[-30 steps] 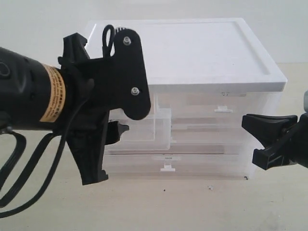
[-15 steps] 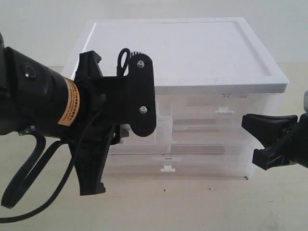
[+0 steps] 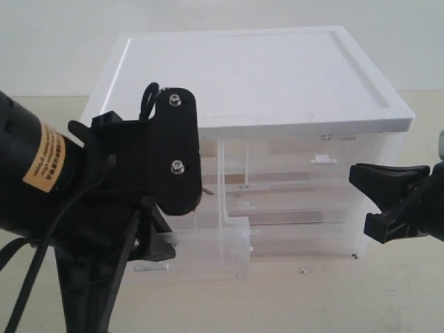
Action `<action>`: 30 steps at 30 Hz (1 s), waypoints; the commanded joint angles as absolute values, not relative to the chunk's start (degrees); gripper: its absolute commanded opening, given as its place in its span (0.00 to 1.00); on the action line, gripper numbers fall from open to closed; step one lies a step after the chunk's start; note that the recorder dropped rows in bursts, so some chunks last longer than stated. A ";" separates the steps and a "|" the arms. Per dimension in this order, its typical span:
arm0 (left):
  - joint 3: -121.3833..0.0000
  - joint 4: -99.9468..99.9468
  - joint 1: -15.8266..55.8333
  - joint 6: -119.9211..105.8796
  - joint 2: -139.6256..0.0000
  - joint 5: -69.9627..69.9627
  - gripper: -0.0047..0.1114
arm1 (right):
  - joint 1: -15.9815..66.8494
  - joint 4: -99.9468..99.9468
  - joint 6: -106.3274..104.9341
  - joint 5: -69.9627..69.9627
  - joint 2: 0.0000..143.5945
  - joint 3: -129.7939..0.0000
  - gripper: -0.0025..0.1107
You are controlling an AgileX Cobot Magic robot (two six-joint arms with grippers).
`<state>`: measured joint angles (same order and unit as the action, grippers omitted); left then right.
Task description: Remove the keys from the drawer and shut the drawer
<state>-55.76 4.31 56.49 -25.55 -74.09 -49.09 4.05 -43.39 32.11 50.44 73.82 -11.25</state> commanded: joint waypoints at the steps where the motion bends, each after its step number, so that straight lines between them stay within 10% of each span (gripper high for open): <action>1: -56.03 -0.58 56.65 -26.64 -73.65 -49.46 0.08 | 3.98 -43.31 32.27 50.95 73.82 -11.42 0.02; 12: -56.03 -5.73 56.65 -27.50 -73.65 -50.56 0.09 | 3.98 -43.42 32.47 50.95 73.82 -11.42 0.02; 21: -56.03 -5.74 56.65 -26.66 -73.53 -49.35 0.49 | 3.98 -43.42 32.47 50.95 73.82 -11.42 0.02; 30: -56.03 2.11 56.52 -16.75 -69.08 -38.06 0.51 | 3.98 -43.76 32.66 50.80 73.82 -11.42 0.02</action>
<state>-55.76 -2.83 56.49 -22.89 -70.24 -41.48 4.05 -43.39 32.32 50.44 73.82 -11.25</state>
